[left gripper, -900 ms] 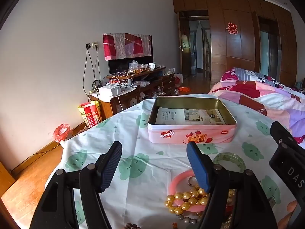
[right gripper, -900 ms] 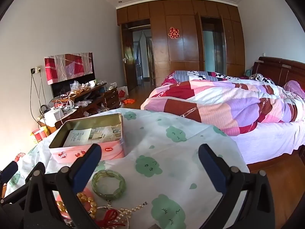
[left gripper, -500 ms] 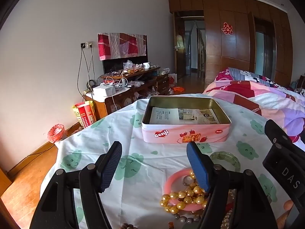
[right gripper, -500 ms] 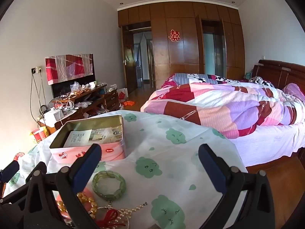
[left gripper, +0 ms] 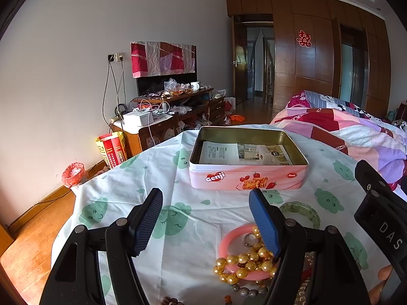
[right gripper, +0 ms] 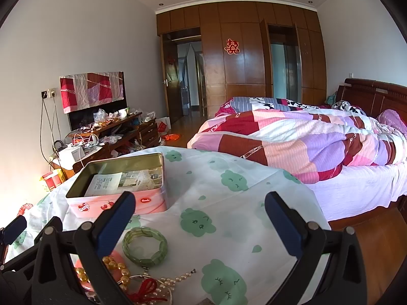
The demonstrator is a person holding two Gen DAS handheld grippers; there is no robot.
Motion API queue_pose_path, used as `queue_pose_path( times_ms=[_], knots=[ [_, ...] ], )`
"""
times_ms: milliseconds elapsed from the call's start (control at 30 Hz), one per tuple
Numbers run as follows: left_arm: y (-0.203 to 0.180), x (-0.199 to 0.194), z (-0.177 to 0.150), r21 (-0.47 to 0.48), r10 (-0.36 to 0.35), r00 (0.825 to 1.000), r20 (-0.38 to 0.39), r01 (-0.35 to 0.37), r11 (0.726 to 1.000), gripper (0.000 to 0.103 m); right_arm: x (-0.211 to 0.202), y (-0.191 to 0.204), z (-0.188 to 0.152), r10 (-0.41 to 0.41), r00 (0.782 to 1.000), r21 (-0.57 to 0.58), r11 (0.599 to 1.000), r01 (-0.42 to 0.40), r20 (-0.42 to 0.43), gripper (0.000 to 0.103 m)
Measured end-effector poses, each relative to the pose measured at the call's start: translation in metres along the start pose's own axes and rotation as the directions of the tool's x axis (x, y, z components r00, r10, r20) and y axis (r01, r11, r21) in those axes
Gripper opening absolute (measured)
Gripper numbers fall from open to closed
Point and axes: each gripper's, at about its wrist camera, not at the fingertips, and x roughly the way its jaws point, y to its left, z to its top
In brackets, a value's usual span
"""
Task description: Organize jewelry
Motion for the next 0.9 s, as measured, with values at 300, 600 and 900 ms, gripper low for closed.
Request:
queue_pose_path(
  times_ms=[300, 600, 900],
  knots=[
    [-0.0002, 0.0001, -0.0008, -0.001, 0.0, 1.0, -0.001, 0.0, 1.0, 0.071, -0.0002, -0.0002, -0.0006, 0.0, 1.0, -0.002, 1.0, 0.0, 0.002, 0.103],
    [0.0007, -0.0009, -0.0006, -0.006, 0.001, 1.0, -0.001, -0.001, 1.0, 0.071, -0.0002, 0.0, -0.0005, -0.001, 1.0, -0.002, 1.0, 0.001, 0.003, 0.103],
    [0.0009, -0.0009, -0.0006, -0.007, 0.001, 1.0, -0.001, -0.001, 1.0, 0.071, -0.0002, -0.0002, -0.0007, 0.0, 1.0, -0.002, 1.0, 0.0, 0.003, 0.103]
  ],
)
